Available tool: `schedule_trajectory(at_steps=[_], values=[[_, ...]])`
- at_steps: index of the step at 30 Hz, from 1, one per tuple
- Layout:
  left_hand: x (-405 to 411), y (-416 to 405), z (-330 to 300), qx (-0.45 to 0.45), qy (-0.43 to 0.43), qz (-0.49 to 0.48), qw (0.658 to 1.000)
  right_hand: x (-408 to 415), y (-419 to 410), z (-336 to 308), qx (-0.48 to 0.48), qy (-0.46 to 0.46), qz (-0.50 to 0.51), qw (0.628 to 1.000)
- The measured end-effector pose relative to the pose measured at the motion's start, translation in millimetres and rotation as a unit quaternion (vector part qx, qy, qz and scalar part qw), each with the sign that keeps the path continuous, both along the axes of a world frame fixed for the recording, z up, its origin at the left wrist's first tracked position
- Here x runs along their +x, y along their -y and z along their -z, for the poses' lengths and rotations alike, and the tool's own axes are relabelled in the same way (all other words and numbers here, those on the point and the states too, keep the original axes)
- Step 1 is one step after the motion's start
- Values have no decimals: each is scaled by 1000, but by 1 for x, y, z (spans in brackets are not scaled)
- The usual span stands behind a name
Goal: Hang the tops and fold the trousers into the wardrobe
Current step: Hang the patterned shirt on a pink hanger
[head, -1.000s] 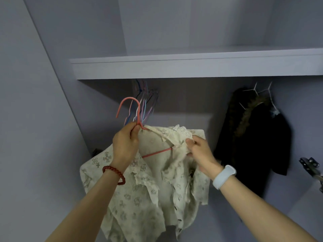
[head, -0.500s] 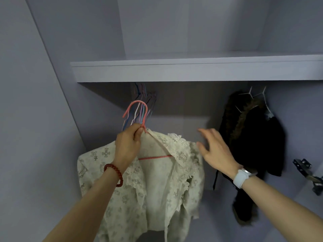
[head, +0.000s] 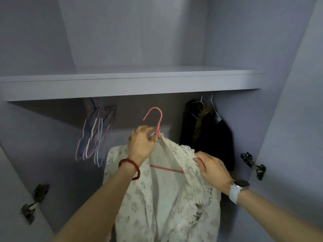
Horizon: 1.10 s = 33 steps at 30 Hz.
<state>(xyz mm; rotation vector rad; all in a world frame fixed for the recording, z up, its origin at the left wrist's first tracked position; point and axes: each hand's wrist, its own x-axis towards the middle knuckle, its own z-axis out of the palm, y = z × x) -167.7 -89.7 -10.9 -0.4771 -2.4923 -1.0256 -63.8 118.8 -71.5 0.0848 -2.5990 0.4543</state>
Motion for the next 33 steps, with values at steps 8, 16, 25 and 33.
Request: schedule_trajectory(at_steps=[8,16,25,33], values=[[1,-46,-24,-106,-298,-47,947,-26,-36,-18,-61,-5,185,981],[-43,-84,-45,-258,-414,-99,867,-106,-58,-33,-73,-48,263,961],[-59,-86,-41,-283,-444,-139,838,-164,-63,-30,-117,22,268,956],[-39,-86,-44,-243,-434,-105,861,-136,-71,-23,-72,7,226,971]])
